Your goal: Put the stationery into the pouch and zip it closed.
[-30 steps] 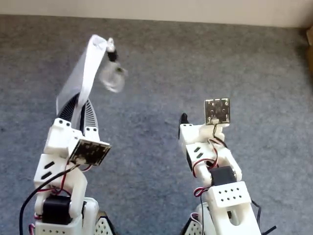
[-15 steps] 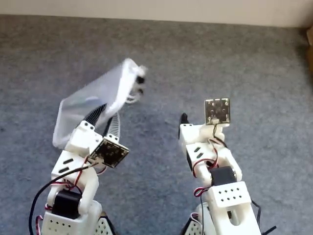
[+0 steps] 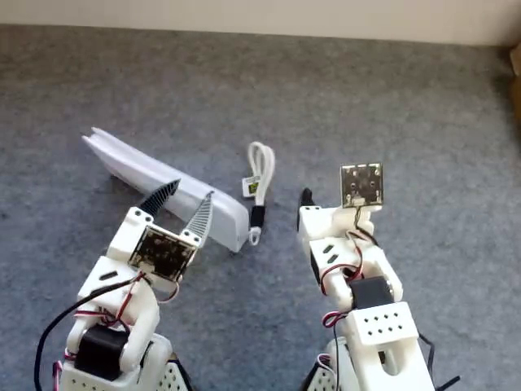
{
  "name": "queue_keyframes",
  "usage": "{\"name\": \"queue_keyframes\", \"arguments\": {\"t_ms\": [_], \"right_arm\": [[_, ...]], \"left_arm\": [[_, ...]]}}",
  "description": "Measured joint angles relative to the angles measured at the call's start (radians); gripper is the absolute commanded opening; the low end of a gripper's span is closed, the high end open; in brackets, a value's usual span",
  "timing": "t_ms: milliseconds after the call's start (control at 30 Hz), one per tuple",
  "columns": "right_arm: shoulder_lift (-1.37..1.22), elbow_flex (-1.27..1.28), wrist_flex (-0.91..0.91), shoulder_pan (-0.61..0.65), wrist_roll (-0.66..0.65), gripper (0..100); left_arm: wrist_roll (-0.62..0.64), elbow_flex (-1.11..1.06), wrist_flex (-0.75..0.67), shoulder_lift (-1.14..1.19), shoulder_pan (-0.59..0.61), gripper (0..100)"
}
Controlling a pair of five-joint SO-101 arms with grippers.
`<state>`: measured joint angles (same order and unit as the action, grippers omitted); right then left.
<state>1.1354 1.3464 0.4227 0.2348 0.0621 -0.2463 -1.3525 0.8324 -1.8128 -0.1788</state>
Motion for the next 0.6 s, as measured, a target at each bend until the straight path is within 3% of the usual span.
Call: {"name": "queue_keyframes", "arguments": {"t_ms": [233, 500, 600], "right_arm": [[0.000, 0.000, 0.000, 0.000, 0.000, 23.2], [0.000, 0.000, 0.000, 0.000, 0.000, 23.1], [0.000, 0.000, 0.000, 0.000, 0.000, 18.1]], "left_arm": [[0.020, 0.064, 0.021, 0.003, 0.011, 17], [0.025, 0.112, 0.028, -0.003, 0.100, 10], [0.025, 0.106, 0.028, -0.003, 0.127, 7]]}}
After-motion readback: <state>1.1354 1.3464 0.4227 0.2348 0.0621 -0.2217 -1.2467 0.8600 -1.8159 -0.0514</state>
